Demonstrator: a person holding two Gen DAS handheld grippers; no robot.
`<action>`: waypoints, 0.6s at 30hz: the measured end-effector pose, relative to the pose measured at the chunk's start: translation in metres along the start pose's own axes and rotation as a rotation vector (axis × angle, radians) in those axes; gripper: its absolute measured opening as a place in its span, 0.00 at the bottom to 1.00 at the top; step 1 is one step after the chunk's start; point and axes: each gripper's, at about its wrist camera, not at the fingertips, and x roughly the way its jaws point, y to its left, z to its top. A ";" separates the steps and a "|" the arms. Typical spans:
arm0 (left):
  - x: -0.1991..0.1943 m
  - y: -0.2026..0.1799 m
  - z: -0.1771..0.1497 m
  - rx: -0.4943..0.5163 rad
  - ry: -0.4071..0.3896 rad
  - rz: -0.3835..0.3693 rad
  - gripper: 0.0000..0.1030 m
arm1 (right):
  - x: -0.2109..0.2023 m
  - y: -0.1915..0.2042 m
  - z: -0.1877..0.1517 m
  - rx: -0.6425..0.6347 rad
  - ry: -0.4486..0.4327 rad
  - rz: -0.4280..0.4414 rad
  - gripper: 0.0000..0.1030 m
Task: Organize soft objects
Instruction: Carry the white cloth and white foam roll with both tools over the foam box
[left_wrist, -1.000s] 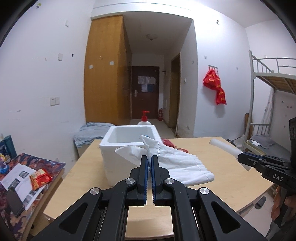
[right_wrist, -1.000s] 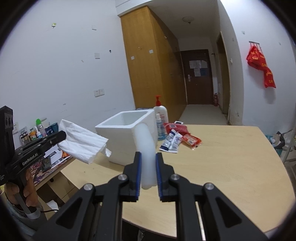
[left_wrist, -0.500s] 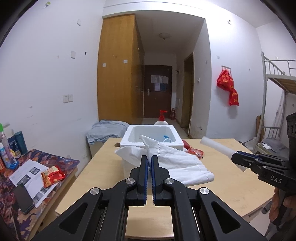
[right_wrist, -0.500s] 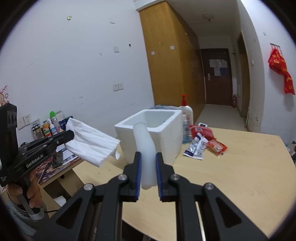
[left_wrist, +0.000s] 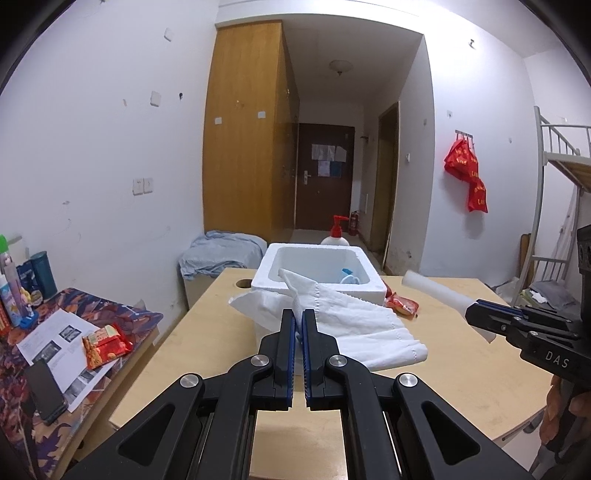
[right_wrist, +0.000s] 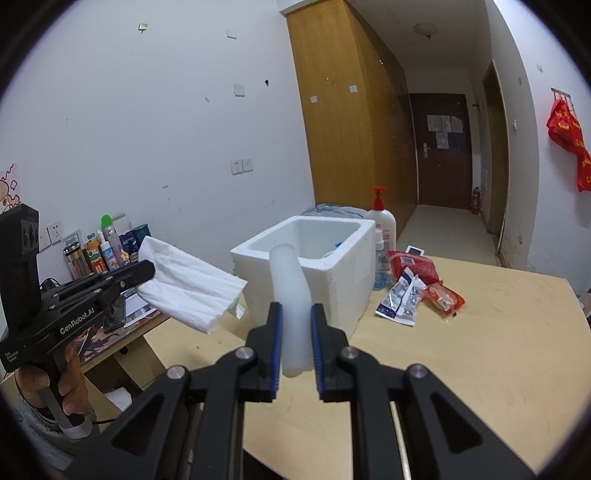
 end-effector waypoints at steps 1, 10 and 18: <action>0.001 0.000 0.001 -0.001 0.001 -0.002 0.04 | 0.000 0.000 0.001 0.000 -0.001 0.000 0.17; 0.009 0.006 0.015 -0.012 -0.017 -0.017 0.04 | 0.005 0.000 0.016 -0.015 -0.007 -0.009 0.17; 0.020 0.009 0.029 -0.013 -0.021 -0.019 0.04 | 0.014 0.000 0.028 -0.020 -0.008 -0.006 0.17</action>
